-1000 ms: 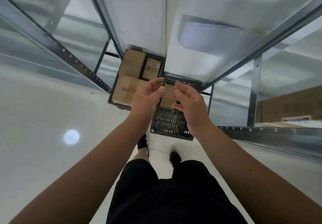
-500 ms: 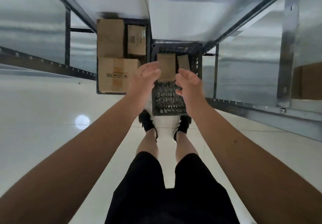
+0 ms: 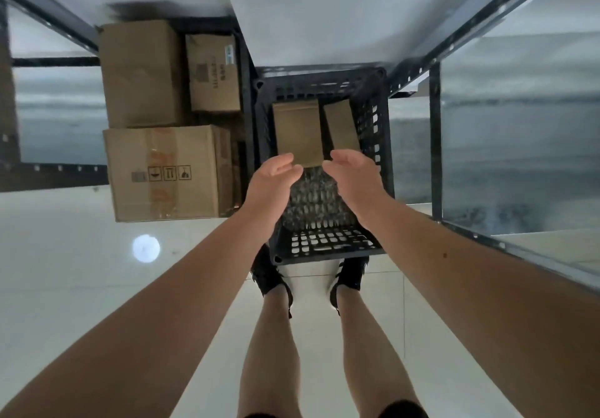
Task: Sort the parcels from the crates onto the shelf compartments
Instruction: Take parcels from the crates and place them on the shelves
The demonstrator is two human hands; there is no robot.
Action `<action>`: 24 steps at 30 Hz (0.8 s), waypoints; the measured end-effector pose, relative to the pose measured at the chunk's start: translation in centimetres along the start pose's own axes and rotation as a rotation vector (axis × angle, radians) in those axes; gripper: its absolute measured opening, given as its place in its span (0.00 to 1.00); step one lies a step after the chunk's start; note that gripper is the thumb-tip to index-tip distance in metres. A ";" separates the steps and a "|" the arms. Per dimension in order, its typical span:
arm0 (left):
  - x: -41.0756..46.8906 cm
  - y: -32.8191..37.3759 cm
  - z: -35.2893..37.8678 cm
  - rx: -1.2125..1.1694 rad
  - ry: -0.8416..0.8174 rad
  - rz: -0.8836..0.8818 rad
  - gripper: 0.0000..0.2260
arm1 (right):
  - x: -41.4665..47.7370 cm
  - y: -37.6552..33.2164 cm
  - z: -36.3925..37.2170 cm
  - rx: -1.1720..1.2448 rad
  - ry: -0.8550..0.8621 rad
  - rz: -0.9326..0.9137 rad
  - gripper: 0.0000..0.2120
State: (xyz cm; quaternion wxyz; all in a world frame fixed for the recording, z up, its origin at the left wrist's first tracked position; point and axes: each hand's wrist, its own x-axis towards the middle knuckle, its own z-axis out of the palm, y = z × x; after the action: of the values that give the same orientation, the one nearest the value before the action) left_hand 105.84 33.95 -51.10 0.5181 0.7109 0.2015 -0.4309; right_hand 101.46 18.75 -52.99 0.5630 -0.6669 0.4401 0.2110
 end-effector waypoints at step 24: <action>28.9 -9.4 5.3 0.151 0.335 -0.073 0.29 | 27.2 9.4 6.5 -0.115 0.010 0.071 0.35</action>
State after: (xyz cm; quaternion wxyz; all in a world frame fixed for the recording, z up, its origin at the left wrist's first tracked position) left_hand 112.60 28.12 -80.59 0.4065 0.8018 0.2778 -0.3387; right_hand 109.32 15.57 -81.29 0.5136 -0.6833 0.4534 0.2523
